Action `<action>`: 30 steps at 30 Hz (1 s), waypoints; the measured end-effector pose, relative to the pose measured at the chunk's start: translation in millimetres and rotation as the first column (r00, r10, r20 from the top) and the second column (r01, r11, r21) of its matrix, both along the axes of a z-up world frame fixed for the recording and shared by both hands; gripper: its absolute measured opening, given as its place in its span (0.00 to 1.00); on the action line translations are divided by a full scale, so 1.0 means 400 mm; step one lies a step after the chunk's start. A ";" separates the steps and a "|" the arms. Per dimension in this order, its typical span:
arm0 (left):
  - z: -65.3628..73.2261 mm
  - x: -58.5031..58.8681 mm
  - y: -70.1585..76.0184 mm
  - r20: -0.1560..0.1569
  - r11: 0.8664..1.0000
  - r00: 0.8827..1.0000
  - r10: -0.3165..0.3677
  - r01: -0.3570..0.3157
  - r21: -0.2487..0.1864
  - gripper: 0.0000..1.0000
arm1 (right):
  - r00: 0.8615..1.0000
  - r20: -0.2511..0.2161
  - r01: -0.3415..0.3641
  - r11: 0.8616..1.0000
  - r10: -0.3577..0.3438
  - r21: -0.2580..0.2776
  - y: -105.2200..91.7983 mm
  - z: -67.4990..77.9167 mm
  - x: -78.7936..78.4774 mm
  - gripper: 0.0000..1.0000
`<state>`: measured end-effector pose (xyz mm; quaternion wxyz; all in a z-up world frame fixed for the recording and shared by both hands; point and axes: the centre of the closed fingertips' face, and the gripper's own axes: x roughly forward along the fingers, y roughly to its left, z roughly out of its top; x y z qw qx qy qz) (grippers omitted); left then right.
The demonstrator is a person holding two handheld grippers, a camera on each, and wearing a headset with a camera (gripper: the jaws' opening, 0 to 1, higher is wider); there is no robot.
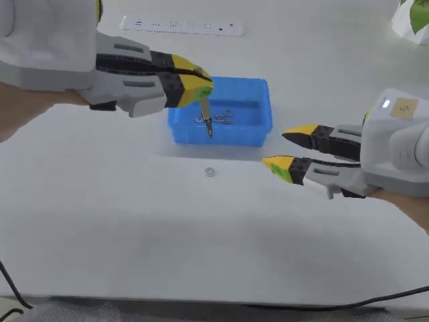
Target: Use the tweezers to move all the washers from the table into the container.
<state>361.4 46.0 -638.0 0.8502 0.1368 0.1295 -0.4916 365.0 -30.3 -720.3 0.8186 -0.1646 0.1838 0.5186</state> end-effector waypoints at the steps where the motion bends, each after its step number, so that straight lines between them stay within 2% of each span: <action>1: -0.011 -0.007 -0.001 -0.011 1.000 1.000 0.000 0.000 -0.002 0.06 | 1.000 -0.004 -0.001 1.000 0.001 0.006 0.001 -0.002 -0.008 0.31; 6: -0.047 -0.039 -0.012 -0.059 1.000 0.998 0.005 -0.006 -0.015 0.06 | 1.000 -0.022 -0.012 1.000 0.012 0.000 0.002 -0.023 -0.031 0.31; 10: -0.063 -0.043 -0.019 -0.076 0.999 0.997 0.017 -0.020 -0.031 0.06 | 0.999 -0.036 -0.012 1.000 0.012 0.002 0.001 -0.036 -0.033 0.31; 13: -0.074 -0.040 -0.028 -0.080 0.999 0.997 0.023 -0.026 -0.037 0.06 | 0.999 -0.040 -0.007 1.000 0.007 0.009 0.001 -0.037 -0.028 0.31; 15: -0.084 -0.035 -0.032 -0.070 0.999 0.997 0.029 -0.031 -0.025 0.06 | 0.999 -0.044 -0.002 1.000 0.002 0.017 0.001 -0.038 -0.022 0.31; 18: -0.091 -0.028 -0.035 -0.078 0.999 0.996 0.035 -0.038 -0.038 0.06 | 0.999 -0.048 0.005 1.000 -0.004 0.026 -0.001 -0.042 -0.014 0.31; 23: -0.121 -0.006 -0.021 -0.098 0.998 0.993 0.058 -0.061 -0.022 0.06 | 0.998 -0.061 0.010 1.000 -0.009 0.020 -0.005 -0.065 -0.006 0.31; 30: -0.140 0.017 -0.014 -0.108 0.998 0.992 0.066 -0.067 -0.011 0.06 | 0.997 -0.075 0.006 1.000 -0.005 0.017 0.003 -0.079 -0.002 0.31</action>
